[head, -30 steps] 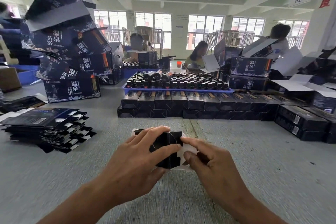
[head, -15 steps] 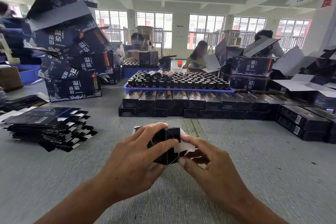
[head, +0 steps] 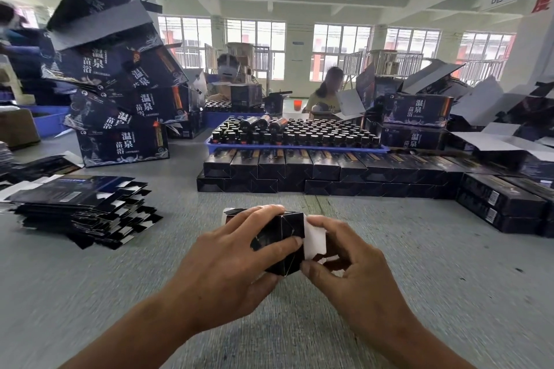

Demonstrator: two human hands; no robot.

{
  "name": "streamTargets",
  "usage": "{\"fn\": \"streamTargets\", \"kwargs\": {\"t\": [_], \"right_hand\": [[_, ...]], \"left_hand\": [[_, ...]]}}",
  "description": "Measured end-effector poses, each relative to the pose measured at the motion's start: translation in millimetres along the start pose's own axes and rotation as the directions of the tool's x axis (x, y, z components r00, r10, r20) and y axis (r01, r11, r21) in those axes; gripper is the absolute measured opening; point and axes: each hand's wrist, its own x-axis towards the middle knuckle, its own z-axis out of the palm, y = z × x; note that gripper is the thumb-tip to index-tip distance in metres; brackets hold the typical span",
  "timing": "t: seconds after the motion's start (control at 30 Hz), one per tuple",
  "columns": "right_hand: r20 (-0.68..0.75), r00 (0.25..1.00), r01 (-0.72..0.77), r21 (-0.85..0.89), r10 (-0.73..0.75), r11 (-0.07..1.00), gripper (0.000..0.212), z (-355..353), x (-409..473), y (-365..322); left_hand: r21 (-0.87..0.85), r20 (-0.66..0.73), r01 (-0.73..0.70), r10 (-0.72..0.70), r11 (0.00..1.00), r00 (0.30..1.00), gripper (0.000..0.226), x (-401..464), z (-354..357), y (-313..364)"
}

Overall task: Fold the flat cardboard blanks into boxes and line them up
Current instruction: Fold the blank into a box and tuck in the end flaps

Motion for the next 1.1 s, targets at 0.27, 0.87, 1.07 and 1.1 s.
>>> {"fn": "streamTargets", "kwargs": {"t": [0.27, 0.87, 1.07, 1.1], "right_hand": [[0.021, 0.993, -0.115, 0.245, 0.113, 0.963, 0.031, -1.4, 5.0, 0.8], [0.007, 0.980, -0.194, 0.273, 0.200, 0.942, 0.009, -1.7, 5.7, -1.0], [-0.049, 0.977, -0.190, 0.226, 0.206, 0.956, 0.005, 0.4, 5.8, -2.5], [-0.058, 0.976, -0.193, 0.209, 0.209, 0.959, 0.004, 0.7, 5.8, -2.1]], "left_hand": [[-0.043, -0.056, 0.022, -0.025, 0.999, 0.998, 0.054, -0.5, -1.6, 1.7], [-0.147, -0.120, 0.059, -0.077, 0.987, 0.990, 0.081, 3.7, 2.6, 17.6], [-0.158, -0.118, 0.066, -0.086, 0.985, 0.989, 0.082, 3.9, 2.9, 19.1], [-0.155, -0.118, 0.067, -0.086, 0.986, 0.989, 0.081, 4.3, 3.1, 19.9]]}}
